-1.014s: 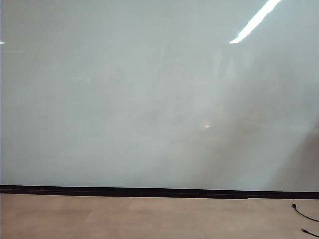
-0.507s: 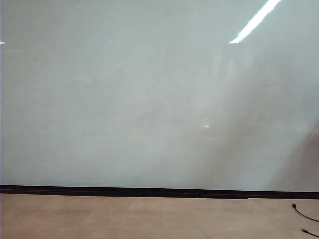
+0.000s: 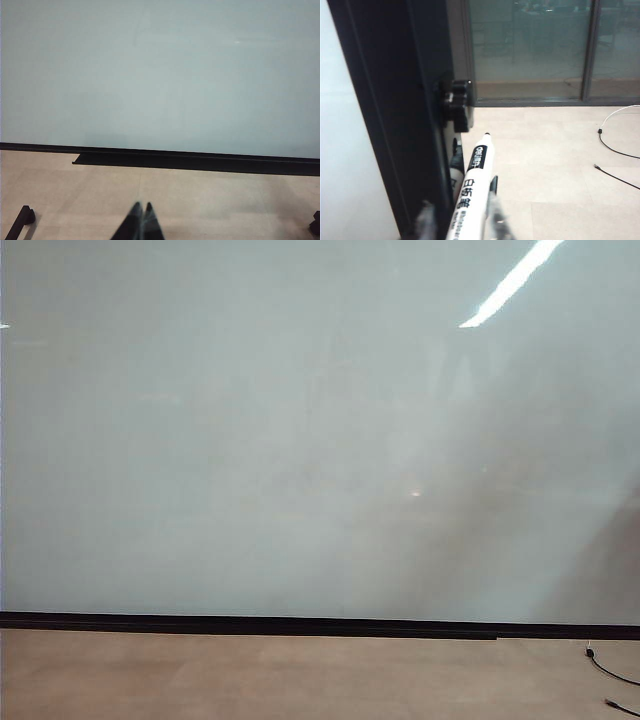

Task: Pick up the pen on the shelf to the right of the whiteboard and write the letter A.

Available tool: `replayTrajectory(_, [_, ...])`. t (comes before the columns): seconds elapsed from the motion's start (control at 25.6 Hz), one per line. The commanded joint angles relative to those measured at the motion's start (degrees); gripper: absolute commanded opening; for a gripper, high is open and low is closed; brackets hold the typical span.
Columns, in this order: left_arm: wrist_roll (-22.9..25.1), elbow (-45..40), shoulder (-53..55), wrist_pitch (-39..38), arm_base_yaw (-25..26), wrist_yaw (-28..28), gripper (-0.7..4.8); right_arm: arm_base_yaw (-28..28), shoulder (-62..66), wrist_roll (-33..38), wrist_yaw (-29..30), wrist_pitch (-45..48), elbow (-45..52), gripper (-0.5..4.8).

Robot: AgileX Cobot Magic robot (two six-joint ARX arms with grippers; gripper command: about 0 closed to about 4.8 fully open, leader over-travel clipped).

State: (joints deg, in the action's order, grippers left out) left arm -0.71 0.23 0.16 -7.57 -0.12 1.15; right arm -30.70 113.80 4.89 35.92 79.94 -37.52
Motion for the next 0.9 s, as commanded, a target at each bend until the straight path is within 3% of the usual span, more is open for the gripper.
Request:
replayTrajectory(0.04, [0.3,0.2,0.0,0.3,0.0,0.2,-0.04,0.0,-0.2,0.0,0.5,1.0,-0.2,-0.13])
replayTrajectory(0.35, [0.3,0.2,0.0,0.3,0.0,0.2,-0.04,0.0,-0.2,0.1,1.2,1.1,0.5,-0.04])
replayTrajectory(0.51, [0.3,0.2,0.0,0.3,0.0,0.2,-0.04,0.0,-0.8,0.1,-1.2,1.1,0.6,-0.04])
replayTrajectory(0.66, [0.3,0.2,0.0,0.3,0.0,0.2,-0.04,-0.3,-1.9,1.0,-6.5,1.1,0.6,-0.04])
replayTrajectory(0.9, [0.3,0.2,0.0,0.3,0.0,0.2,-0.05,0.5,-5.7,1.0,-19.4,1.1,4.5,-0.04])
